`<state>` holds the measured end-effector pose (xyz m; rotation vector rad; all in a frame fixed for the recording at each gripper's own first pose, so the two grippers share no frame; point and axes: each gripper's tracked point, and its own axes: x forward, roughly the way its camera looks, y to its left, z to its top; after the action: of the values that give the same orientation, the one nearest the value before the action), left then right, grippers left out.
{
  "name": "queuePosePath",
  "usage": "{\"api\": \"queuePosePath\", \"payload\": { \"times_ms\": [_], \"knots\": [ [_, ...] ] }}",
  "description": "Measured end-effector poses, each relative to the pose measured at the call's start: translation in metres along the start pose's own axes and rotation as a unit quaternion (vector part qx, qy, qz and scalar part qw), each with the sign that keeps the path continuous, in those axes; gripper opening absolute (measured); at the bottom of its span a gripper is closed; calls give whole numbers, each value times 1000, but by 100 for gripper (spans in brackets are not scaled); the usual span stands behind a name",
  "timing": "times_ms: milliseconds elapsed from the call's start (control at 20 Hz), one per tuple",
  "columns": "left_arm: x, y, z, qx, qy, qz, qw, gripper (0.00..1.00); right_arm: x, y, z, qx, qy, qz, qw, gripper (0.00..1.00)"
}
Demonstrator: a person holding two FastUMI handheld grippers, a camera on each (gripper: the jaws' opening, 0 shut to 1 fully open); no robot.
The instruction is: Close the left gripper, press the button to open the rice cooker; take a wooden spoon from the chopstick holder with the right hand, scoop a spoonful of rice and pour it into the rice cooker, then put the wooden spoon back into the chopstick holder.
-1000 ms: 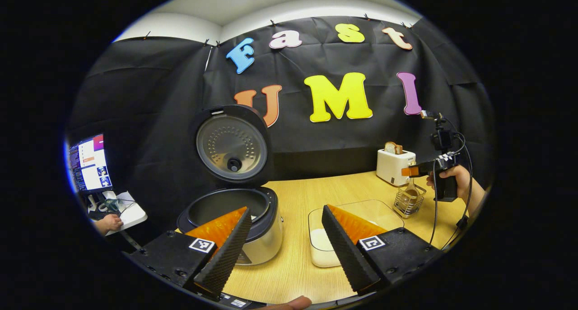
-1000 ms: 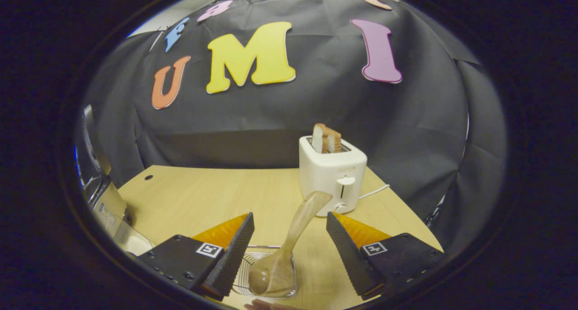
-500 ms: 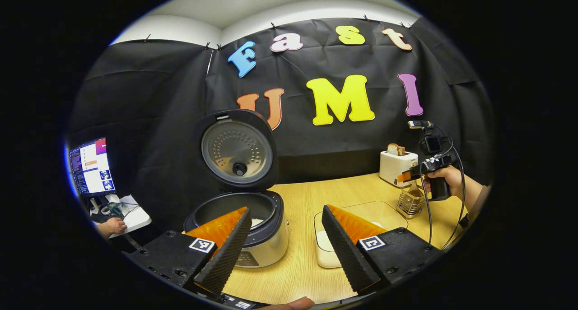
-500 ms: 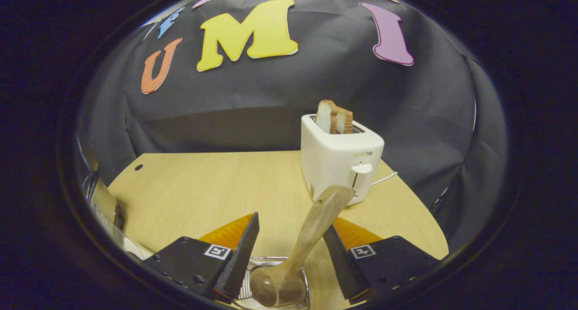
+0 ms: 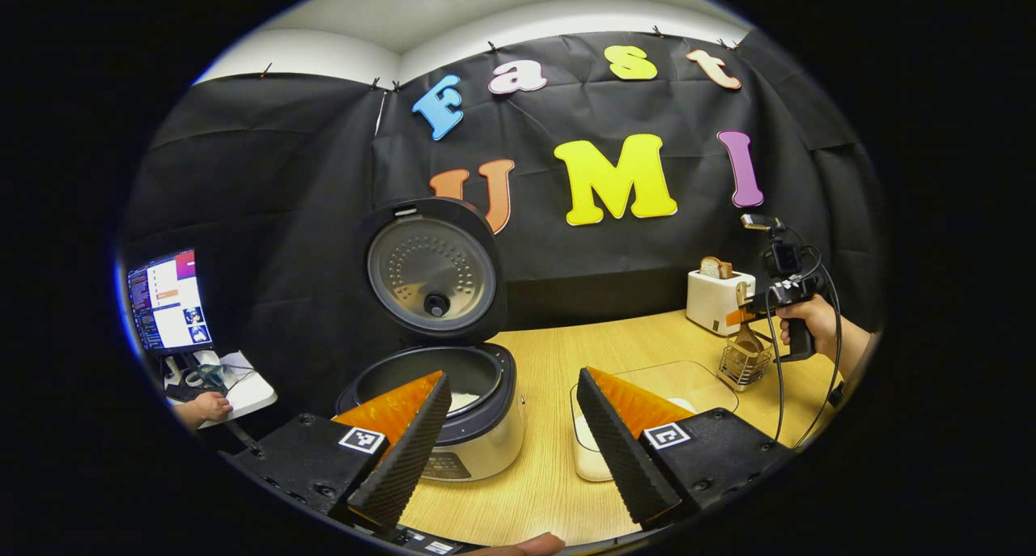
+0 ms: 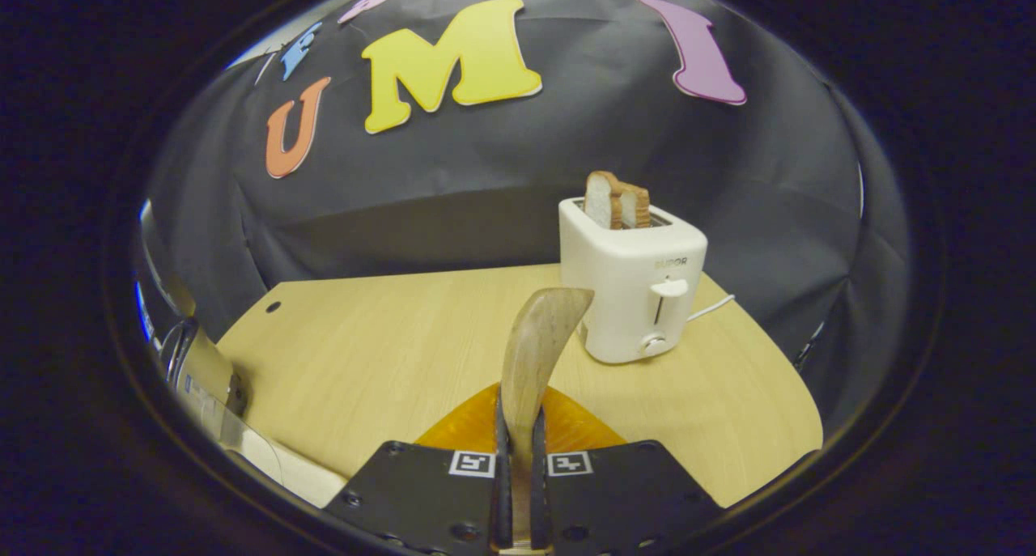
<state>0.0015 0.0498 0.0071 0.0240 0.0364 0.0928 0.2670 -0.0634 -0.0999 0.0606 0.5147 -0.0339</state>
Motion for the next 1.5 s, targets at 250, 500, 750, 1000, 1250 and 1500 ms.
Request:
{"api": "queuePosePath", "payload": {
  "times_ms": [250,500,750,1000,1250,1500],
  "knots": [
    [-5,3,7,-1,-12,0,1000,100,-40,19,19,-11,-27,-5,1000,2],
    [-9,11,9,-8,-16,2,1000,100,-84,43,50,-66,-75,-26,995,2],
    [-10,20,10,-22,-16,3,1000,100,-126,101,57,-72,-95,27,992,2],
    [-12,25,12,-16,-20,9,1000,100,-150,171,39,-75,-96,90,989,2],
    [-13,24,12,-15,-22,6,1000,100,-137,196,4,-65,-91,69,991,1],
    [-10,39,7,-13,-17,25,999,100,-115,203,-31,-63,-105,21,992,2]
  ]
}}
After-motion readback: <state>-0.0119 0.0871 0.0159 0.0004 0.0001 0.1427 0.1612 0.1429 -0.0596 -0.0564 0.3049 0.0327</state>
